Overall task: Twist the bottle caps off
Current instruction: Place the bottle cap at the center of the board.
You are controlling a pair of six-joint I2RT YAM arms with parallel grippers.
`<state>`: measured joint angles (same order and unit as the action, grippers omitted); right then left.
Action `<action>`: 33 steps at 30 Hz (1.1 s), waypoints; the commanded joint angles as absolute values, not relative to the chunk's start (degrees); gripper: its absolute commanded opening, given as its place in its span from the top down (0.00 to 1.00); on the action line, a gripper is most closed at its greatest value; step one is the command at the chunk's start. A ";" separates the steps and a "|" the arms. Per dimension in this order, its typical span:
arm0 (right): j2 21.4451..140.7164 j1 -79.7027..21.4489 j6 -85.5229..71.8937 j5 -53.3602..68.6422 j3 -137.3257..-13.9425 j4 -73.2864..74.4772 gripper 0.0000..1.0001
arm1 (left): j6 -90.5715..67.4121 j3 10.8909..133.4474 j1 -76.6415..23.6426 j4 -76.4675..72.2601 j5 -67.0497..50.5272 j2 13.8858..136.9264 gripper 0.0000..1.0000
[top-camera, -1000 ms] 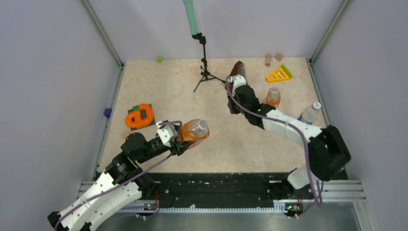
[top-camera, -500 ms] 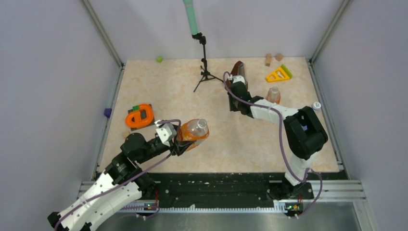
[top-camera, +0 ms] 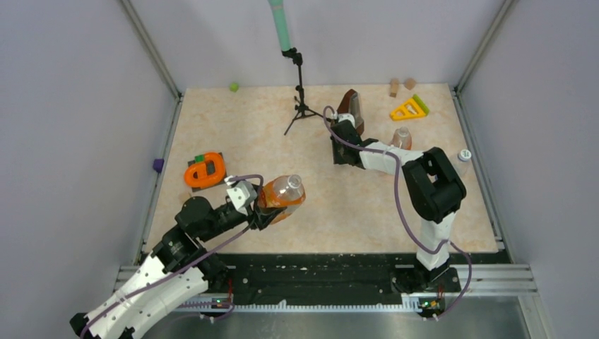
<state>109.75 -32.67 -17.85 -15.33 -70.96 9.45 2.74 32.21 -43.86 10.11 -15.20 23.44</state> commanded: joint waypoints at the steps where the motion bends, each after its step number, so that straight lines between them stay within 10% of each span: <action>1: 111.30 -31.73 -19.22 -13.80 -72.73 7.96 0.90 | 1.94 32.87 -43.59 9.62 -0.53 22.25 1.00; 21: 99.90 -31.82 -14.39 -2.35 -66.59 6.51 0.50 | 1.68 32.08 -43.59 7.61 -1.74 24.67 1.00; 33: 70.69 -32.70 -19.51 11.55 -44.71 -17.80 0.50 | 2.81 31.20 -43.60 6.05 -2.53 26.26 1.00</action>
<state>85.06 -32.47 -15.99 2.09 -50.98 -1.74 2.07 32.12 -43.83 9.93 -14.48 25.56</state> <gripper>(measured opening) 0.503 0.583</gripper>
